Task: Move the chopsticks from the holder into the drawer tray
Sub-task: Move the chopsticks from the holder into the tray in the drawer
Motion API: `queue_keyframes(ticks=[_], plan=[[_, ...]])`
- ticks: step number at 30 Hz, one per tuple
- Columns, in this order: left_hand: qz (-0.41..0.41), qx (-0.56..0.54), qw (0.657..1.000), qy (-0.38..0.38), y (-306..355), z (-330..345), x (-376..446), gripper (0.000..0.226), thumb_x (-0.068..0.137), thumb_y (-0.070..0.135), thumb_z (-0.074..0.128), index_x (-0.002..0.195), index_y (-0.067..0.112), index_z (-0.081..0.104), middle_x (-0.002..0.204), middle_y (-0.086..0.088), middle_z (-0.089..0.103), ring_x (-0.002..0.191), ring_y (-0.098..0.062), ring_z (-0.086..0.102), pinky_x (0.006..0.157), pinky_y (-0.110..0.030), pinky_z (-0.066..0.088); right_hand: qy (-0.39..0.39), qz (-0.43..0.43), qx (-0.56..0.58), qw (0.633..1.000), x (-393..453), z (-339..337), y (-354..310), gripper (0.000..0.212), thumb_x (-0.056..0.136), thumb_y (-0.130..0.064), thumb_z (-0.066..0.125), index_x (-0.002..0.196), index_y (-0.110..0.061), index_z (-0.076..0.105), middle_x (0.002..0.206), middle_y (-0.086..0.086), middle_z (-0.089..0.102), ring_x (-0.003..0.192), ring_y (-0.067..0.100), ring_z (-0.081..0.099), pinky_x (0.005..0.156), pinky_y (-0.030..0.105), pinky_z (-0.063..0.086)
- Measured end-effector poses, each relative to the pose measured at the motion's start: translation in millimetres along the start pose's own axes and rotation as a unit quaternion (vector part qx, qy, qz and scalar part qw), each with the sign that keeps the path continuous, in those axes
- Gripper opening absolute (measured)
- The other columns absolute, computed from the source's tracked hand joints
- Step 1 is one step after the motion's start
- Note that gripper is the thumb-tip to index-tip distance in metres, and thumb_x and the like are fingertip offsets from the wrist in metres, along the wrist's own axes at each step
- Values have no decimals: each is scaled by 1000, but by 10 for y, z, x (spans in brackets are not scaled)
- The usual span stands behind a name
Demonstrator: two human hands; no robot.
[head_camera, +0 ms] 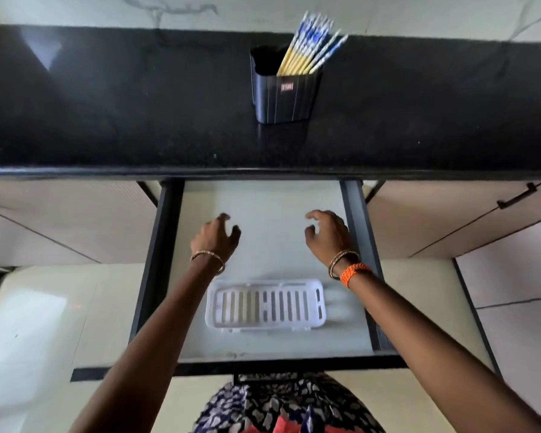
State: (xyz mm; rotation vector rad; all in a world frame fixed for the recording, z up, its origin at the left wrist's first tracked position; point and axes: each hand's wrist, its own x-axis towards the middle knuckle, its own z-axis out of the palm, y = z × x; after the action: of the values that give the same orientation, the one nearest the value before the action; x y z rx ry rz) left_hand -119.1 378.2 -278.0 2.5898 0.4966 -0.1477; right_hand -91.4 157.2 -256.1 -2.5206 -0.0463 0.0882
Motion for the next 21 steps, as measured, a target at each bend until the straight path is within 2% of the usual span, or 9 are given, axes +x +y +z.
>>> queue_keyframes(ticks=[3,7,10,13,15,16,17,18,21], plan=[[71,-61,992,79,662,-384,342,27,85,27,47,109,23,60,104,-7,72,92,-32,65,68,-32,49,57,-52,89,993,419,-304,-372,24,80,-2,52,96,-4,70,101,15,71,95,29,65,81,34,53],[148,-103,973,141,1353,-848,822,21,86,26,46,100,21,61,99,-6,70,91,-32,63,68,-36,49,117,-68,172,976,1097,-789,-755,23,78,6,53,91,4,72,88,20,73,78,22,66,66,9,40],[243,-39,957,151,1658,-1080,1263,30,92,30,47,116,14,54,119,-11,59,110,-32,54,78,-45,53,161,-28,207,965,1648,-1149,-898,25,81,1,55,101,4,70,97,21,72,89,27,69,77,16,46],[285,89,945,132,1875,-1202,1739,47,92,33,49,132,10,43,137,-11,48,129,-30,40,99,-45,40,165,25,208,964,2186,-1343,-871,29,84,-16,63,106,3,66,102,19,71,101,28,65,92,29,45],[270,158,945,98,1980,-1220,1989,44,91,37,49,128,13,47,130,-11,56,126,-28,44,106,-45,28,146,41,208,966,2507,-1379,-825,27,83,-30,67,77,-3,65,77,15,66,82,30,61,76,35,46],[262,175,946,73,2003,-1216,2039,36,91,36,49,120,16,52,120,-10,62,120,-28,50,106,-46,24,136,47,210,967,2599,-1377,-827,38,82,-35,67,57,-12,52,59,8,53,65,27,52,62,35,39],[259,176,948,56,2010,-1204,2081,27,92,32,48,113,17,57,110,-8,67,114,-28,54,106,-45,21,125,46,209,969,2715,-1361,-829,50,82,-37,67,49,-17,36,52,4,39,56,23,41,54,34,31],[265,167,948,49,1995,-1181,2113,22,92,25,48,110,19,60,104,-8,69,109,-29,57,106,-43,21,114,48,225,966,2809,-1346,-847,54,82,-35,68,47,-18,30,51,4,35,54,21,37,54,33,29],[294,156,940,72,1875,-1137,2032,35,84,7,49,112,24,63,101,-8,71,103,-34,58,98,-35,33,82,66,296,949,3025,-1269,-873,42,80,-28,70,52,-15,42,56,6,47,55,22,43,62,36,37]])
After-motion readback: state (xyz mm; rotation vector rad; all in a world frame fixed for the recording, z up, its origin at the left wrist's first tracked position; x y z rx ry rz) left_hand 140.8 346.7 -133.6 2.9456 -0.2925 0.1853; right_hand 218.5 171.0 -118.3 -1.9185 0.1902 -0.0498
